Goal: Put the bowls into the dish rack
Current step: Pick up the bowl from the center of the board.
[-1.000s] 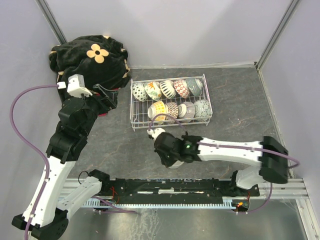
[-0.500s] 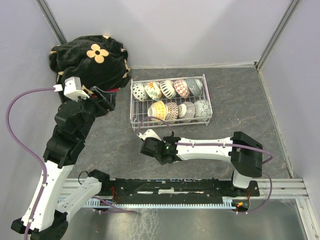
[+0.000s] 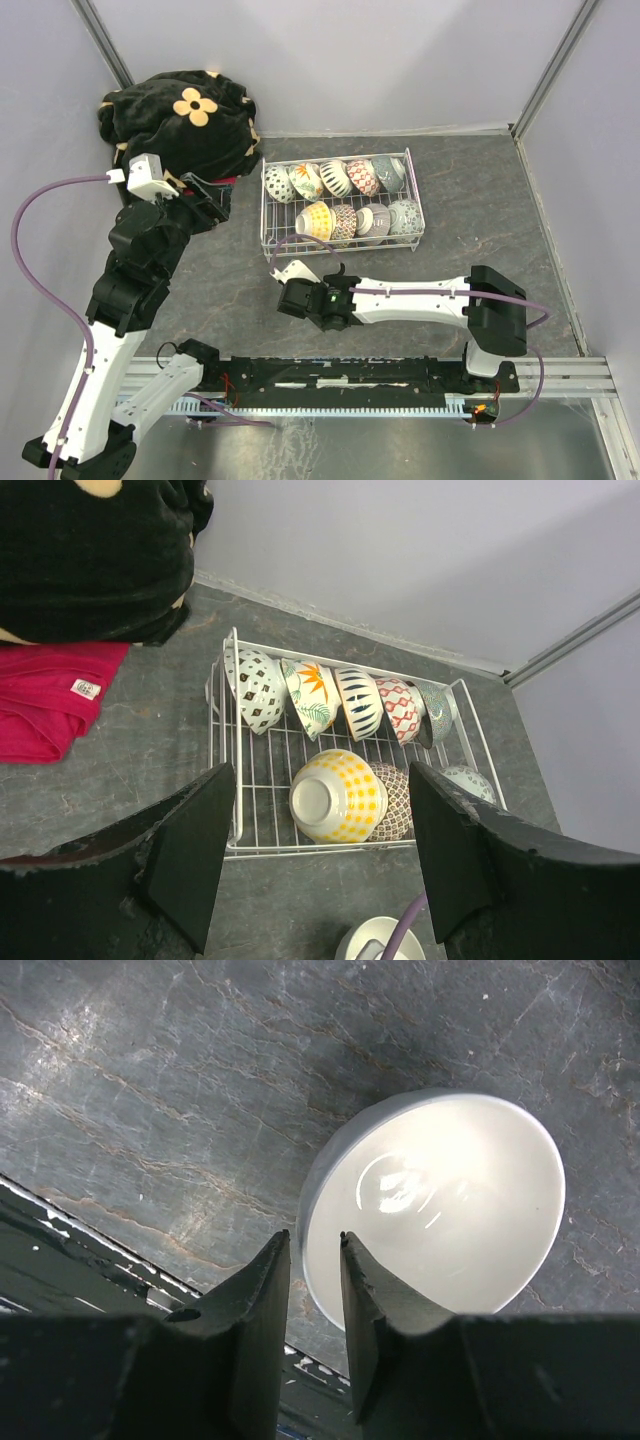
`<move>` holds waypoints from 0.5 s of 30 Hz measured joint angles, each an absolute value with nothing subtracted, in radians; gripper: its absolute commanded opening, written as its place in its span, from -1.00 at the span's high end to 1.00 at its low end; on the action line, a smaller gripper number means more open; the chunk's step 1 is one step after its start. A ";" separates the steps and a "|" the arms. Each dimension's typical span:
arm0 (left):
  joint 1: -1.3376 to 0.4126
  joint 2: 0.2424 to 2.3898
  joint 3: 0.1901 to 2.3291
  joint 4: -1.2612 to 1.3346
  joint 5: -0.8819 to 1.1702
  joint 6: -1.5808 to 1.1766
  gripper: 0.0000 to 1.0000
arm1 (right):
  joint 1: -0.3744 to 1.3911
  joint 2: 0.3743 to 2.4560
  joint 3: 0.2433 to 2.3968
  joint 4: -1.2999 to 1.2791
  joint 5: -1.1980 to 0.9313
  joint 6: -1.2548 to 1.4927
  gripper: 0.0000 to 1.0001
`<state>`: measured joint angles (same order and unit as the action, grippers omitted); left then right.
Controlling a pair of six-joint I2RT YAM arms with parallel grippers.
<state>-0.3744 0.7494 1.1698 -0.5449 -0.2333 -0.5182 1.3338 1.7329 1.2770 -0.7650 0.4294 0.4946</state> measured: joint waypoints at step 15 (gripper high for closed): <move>-0.374 0.744 1.170 -0.545 -0.233 -0.518 -0.53 | 1.341 1.744 1.277 -0.763 0.425 0.495 0.38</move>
